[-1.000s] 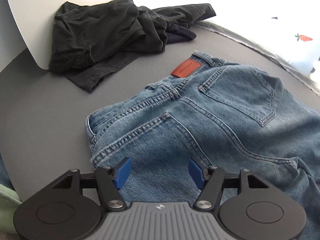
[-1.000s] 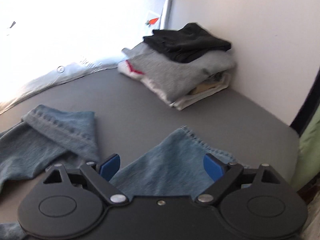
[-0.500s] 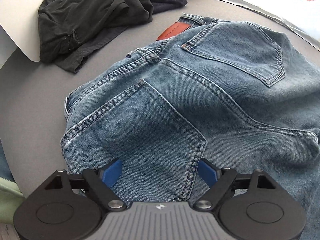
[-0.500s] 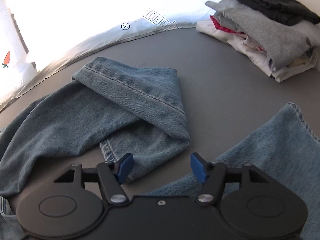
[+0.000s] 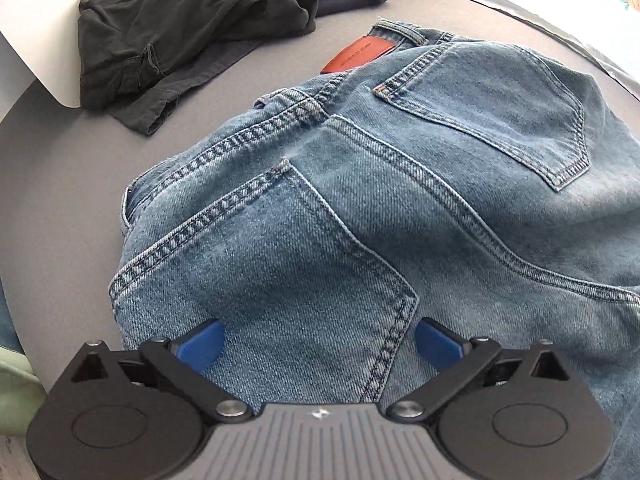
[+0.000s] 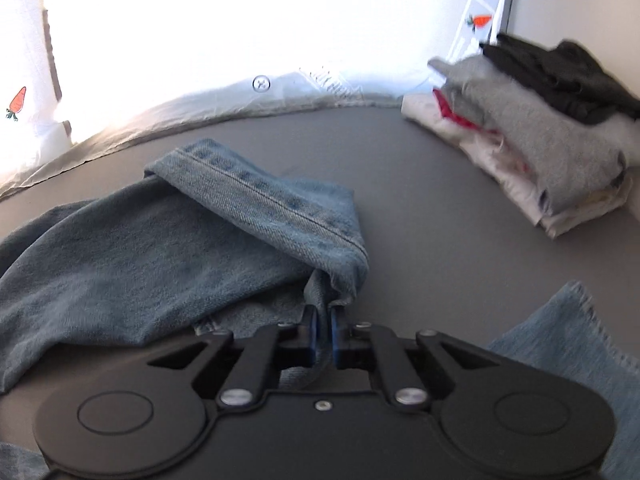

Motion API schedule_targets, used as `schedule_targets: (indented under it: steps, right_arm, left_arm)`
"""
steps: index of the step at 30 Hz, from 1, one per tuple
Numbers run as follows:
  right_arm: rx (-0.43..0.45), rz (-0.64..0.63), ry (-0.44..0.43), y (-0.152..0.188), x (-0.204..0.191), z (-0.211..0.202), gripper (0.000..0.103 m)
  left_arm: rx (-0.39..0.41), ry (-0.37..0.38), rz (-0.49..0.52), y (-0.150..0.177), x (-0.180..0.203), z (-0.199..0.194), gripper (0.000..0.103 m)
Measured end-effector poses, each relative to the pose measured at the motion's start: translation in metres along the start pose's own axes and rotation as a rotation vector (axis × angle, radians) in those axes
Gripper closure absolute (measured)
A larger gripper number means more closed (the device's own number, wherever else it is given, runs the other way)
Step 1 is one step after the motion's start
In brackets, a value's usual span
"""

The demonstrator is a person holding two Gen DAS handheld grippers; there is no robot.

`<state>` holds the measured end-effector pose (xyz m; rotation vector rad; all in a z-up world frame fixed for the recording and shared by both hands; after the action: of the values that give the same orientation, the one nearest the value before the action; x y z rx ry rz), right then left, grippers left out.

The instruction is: Fold clothes

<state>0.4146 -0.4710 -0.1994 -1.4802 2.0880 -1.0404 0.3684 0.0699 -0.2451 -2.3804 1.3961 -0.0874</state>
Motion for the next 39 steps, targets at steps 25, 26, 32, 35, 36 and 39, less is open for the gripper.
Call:
schedule_targets:
  steps: [25, 26, 32, 35, 36, 39]
  right_arm:
    - [0.239, -0.251, 0.077, -0.036, -0.008, -0.054, 0.090]
    - [0.220, -0.264, 0.033, -0.024, -0.019, -0.055, 0.090]
    - [0.065, -0.424, 0.011, 0.033, -0.063, -0.037, 0.080]
    - [0.061, -0.642, 0.224, 0.053, -0.067, -0.026, 0.042]
    - [0.061, -0.708, 0.268, 0.058, -0.066, -0.022, 0.045]
    - [0.042, -0.809, 0.334, 0.067, -0.054, -0.011, 0.054]
  left_arm:
    - [-0.002, 0.016, -0.001, -0.001, -0.003, 0.002, 0.000]
    - [-0.003, 0.016, -0.001, -0.001, -0.004, 0.003, 0.000]
    - [-0.013, 0.017, 0.002, -0.003, -0.004, 0.003, 0.000]
    - [-0.010, 0.017, -0.001, -0.002, -0.003, 0.002, 0.000]
    - [-0.009, 0.016, -0.001, -0.002, -0.002, 0.002, 0.000]
    - [-0.006, 0.013, -0.002, -0.002, -0.001, 0.002, 0.000]
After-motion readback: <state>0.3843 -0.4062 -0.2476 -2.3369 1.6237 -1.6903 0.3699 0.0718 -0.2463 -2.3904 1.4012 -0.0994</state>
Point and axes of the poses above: each gripper's, at about its wrist camera, not at the fingertips, and z roughly the way its jaws point, x to its right, y to its underside, the point moved 3 cm from there along z, roughly the way its jaws point, and after that the axes turned 1 degree about y, right-handed, at the moved point
